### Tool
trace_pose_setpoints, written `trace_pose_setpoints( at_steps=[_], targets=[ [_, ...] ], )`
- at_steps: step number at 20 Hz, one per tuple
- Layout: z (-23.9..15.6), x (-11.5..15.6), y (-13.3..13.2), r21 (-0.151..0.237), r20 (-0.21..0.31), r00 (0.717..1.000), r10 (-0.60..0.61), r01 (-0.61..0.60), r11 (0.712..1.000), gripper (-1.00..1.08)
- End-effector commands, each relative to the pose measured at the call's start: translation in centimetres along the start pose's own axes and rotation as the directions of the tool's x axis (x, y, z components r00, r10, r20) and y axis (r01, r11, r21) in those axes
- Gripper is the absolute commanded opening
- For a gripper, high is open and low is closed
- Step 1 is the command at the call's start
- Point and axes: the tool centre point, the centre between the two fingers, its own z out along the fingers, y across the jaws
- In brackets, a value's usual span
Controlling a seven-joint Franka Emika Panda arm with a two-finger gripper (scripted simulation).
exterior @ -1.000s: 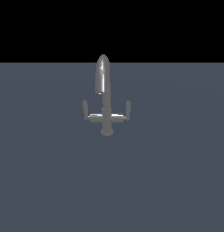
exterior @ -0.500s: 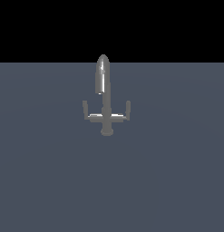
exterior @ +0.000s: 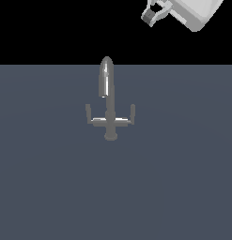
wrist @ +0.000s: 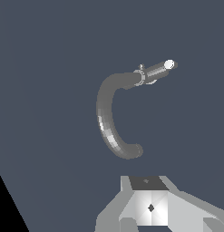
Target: Turn on the faucet by rotating a designated handle.
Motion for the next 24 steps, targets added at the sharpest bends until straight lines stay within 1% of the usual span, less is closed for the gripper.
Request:
trace_pose_setpoints(
  at_steps=[1, 7, 13, 19, 24],
  targets=[
    [0.5, 1.5, 0.7, 0.050, 0.019, 1.000, 0.020, -0.021, 0.999, -1.00],
    [2.1, 4.8, 2.4, 0.164, 0.072, 0.995, 0.064, -0.075, 0.984, -1.00],
    [4.1, 8.0, 4.2, 0.277, 0.132, 0.986, 0.103, -0.136, 0.951, -1.00],
    [6.6, 11.1, 5.8, 0.386, 0.200, 0.971, 0.135, -0.204, 0.900, -1.00],
    [9.0, 13.6, 7.1, 0.472, 0.262, 0.953, 0.155, -0.266, 0.841, -1.00]
  ],
)
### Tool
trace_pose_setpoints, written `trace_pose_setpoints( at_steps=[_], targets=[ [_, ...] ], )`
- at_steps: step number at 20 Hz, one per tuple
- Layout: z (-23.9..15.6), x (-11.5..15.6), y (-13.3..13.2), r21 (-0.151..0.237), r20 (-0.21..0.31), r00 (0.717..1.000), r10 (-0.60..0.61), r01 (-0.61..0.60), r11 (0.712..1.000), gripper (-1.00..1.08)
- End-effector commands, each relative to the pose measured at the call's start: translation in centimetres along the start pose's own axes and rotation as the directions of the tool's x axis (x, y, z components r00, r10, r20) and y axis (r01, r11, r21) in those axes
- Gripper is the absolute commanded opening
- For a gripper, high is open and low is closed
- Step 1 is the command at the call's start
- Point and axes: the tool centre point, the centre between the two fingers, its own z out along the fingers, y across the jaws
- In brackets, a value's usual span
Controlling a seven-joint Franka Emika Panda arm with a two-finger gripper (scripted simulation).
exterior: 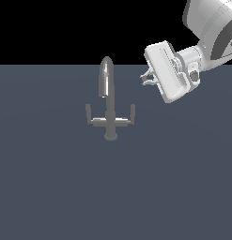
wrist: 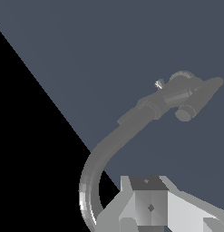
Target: Turn on the faucet by rotating a designated handle.
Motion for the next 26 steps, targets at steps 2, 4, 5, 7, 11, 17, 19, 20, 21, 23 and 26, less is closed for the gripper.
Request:
trace_pose_setpoints(
  at_steps=[2, 4, 5, 7, 11, 17, 19, 20, 21, 23, 26],
  targets=[
    [0.9, 2.2, 1.1, 0.080, 0.036, 0.999, 0.033, -0.036, 0.996, -1.00],
    [1.6, 3.5, 1.8, 0.125, 0.058, 0.997, 0.051, -0.058, 0.990, -1.00],
    [1.9, 4.1, 2.1, 0.146, 0.068, 0.996, 0.060, -0.069, 0.987, -1.00],
    [2.6, 5.2, 2.7, 0.185, 0.089, 0.993, 0.076, -0.091, 0.978, -1.00],
    [3.8, 7.0, 3.6, 0.249, 0.125, 0.987, 0.100, -0.129, 0.960, -1.00],
    [5.2, 8.8, 4.5, 0.309, 0.163, 0.979, 0.122, -0.168, 0.936, -1.00],
    [5.5, 9.2, 4.6, 0.321, 0.170, 0.977, 0.126, -0.176, 0.931, -1.00],
    [5.6, 9.3, 4.7, 0.325, 0.173, 0.977, 0.128, -0.179, 0.929, -1.00],
    [5.7, 9.4, 4.7, 0.328, 0.176, 0.976, 0.129, -0.182, 0.927, -1.00],
    [5.8, 9.5, 4.8, 0.331, 0.178, 0.975, 0.130, -0.184, 0.925, -1.00],
    [5.8, 9.5, 4.8, 0.332, 0.178, 0.975, 0.131, -0.184, 0.925, -1.00]
  ],
)
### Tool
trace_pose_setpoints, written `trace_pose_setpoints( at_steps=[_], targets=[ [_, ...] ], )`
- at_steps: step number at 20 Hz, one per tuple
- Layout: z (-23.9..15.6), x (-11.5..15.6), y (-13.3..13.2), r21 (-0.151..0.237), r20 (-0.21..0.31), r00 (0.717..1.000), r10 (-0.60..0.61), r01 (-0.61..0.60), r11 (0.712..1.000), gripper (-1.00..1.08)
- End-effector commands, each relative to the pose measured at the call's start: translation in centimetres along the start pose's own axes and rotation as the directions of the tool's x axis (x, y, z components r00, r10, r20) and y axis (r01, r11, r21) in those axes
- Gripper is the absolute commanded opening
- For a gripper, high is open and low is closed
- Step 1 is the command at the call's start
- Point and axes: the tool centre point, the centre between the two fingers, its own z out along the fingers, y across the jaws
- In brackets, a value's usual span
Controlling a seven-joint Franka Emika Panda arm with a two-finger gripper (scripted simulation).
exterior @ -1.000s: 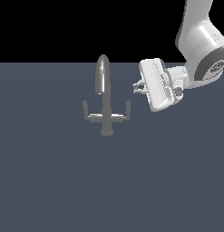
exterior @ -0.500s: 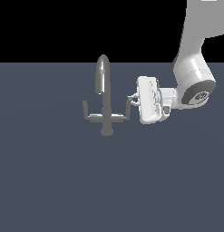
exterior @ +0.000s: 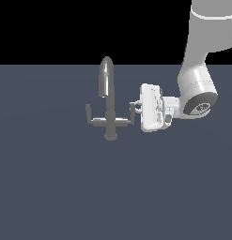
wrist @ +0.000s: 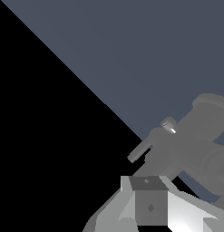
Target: Turn on the faucet by rotating a designated handle.
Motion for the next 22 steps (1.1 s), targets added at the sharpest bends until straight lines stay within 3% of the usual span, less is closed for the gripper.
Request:
trace_pose_setpoints(
  at_steps=[1, 20, 22],
  targets=[
    [0.0, 0.0, 0.0, 0.001, 0.000, 1.000, 0.000, 0.000, 1.000, -1.00],
    [0.1, -4.1, 2.0, 0.001, 0.000, 1.000, 0.000, 0.000, 1.000, -1.00],
    [0.1, -3.5, 2.1, 0.001, -0.007, 1.000, 0.003, -0.003, 1.000, -1.00]
  ],
)
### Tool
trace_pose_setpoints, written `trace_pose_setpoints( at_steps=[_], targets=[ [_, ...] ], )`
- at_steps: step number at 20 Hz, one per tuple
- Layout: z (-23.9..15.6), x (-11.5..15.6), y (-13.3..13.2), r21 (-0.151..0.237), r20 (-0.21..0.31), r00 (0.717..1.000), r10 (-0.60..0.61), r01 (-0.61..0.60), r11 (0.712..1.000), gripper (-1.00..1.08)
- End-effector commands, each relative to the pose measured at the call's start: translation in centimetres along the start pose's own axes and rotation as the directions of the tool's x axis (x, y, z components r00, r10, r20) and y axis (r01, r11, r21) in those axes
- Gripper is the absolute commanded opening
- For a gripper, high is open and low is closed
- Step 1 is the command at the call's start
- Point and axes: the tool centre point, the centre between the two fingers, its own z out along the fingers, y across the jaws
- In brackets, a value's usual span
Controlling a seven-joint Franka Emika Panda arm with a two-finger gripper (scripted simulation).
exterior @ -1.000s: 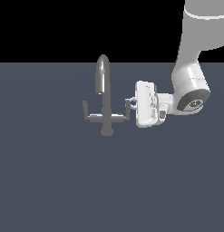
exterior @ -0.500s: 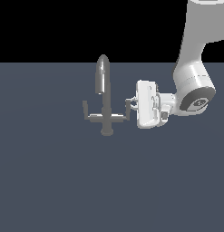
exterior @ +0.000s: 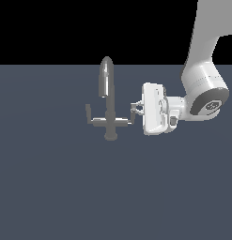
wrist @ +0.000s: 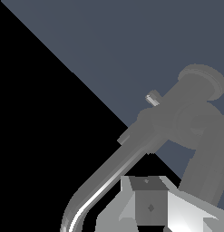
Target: Turn on the faucet by rotating a designated handle.
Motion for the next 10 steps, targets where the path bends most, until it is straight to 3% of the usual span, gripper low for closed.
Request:
trace_pose_setpoints(
  at_steps=[1, 10],
  targets=[
    [0.0, -0.1, 0.4, 0.000, 0.000, 1.000, 0.001, -0.001, 1.000, -1.00],
    [0.0, -1.7, 3.2, -0.001, 0.005, 1.000, -0.001, 0.001, 1.000, -1.00]
  ],
)
